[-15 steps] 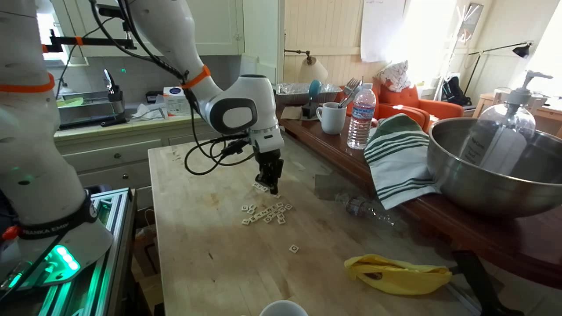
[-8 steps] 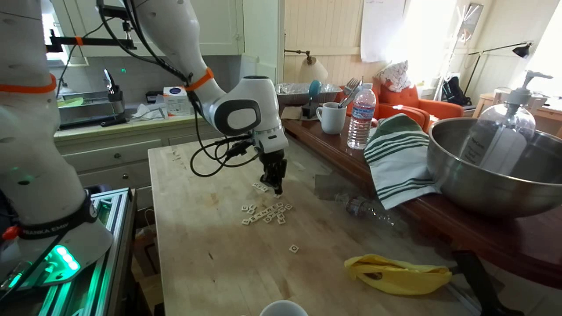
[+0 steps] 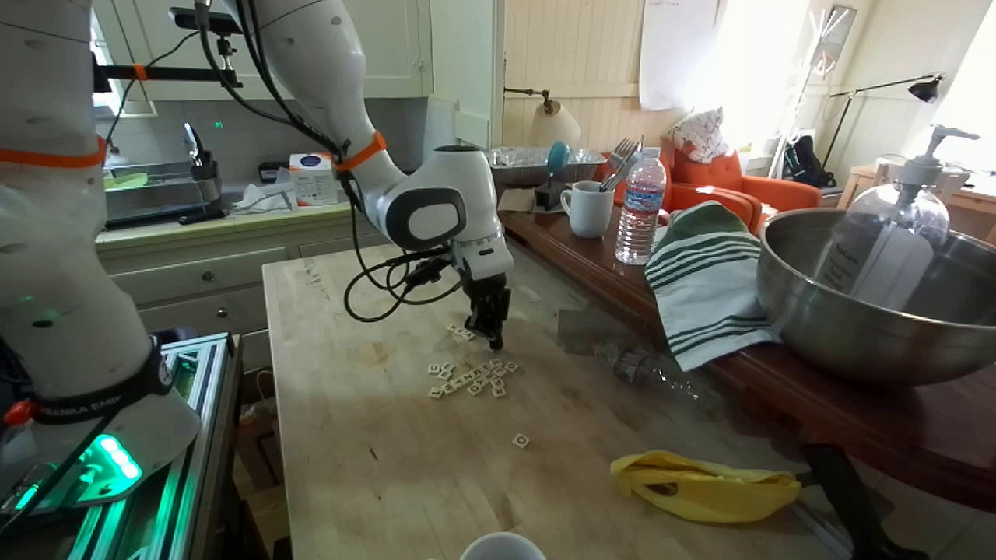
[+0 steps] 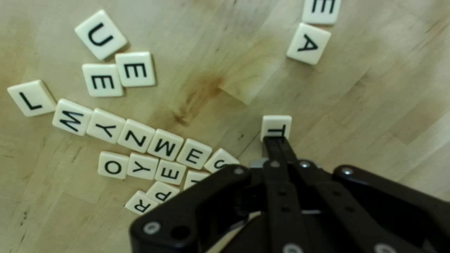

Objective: Align the small blocks on the table

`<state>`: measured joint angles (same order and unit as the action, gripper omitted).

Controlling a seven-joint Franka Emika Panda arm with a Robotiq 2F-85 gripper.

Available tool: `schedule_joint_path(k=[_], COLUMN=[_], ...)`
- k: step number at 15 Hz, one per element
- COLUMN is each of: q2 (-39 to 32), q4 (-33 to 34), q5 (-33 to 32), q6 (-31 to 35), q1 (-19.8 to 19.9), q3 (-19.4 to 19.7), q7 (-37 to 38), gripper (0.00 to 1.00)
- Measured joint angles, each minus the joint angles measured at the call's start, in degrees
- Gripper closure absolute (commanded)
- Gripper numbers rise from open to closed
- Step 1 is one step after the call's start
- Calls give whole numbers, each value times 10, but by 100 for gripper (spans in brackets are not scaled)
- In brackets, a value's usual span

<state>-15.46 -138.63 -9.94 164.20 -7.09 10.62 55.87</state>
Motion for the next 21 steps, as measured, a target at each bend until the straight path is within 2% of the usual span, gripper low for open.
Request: schedule_joint_path(k=[15, 21], q2=[-2, -2], q4=[2, 2], q5=[61, 64], q6=[0, 0], q1=[0, 0], q3=[-33, -35], q7=[-54, -64], gripper=[100, 100])
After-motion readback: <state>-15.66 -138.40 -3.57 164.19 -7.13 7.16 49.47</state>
